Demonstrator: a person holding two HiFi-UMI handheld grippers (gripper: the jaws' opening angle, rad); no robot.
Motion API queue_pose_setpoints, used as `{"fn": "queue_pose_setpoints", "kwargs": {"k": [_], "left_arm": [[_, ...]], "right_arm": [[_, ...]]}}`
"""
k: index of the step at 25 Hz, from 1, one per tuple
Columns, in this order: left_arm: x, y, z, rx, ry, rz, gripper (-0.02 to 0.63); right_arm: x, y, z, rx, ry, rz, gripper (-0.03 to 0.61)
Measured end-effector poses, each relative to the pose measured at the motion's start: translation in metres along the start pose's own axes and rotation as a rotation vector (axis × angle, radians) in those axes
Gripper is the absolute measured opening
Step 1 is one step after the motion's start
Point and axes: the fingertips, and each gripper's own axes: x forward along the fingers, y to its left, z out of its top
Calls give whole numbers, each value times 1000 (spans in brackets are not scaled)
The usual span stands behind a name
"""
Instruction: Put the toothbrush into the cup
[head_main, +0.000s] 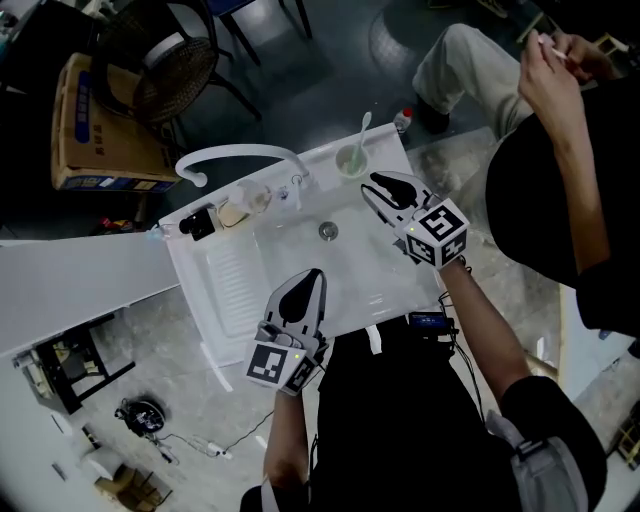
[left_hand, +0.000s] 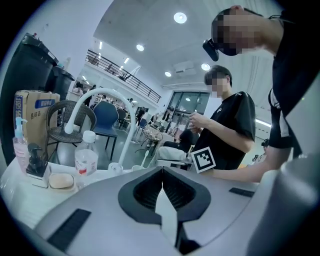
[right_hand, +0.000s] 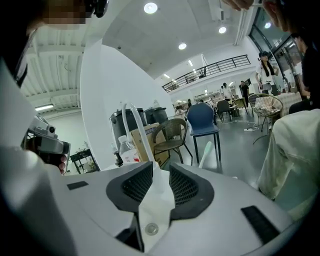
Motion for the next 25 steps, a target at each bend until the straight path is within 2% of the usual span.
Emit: {"fn": "queue_pose_setpoints", "kwargs": {"k": [13,22,25], "left_arm": [[-25,-18,13,57,-61,-8,11],[-40,-30,22,65,-106,-21,11],[-42,-35,23,74,-114,-29,11]], "right_arm": [[-55,80,38,-109,-46,90,37],[-89,146,48,-176,-33,206,15],[-97,163,46,-190,-65,253,15]]}}
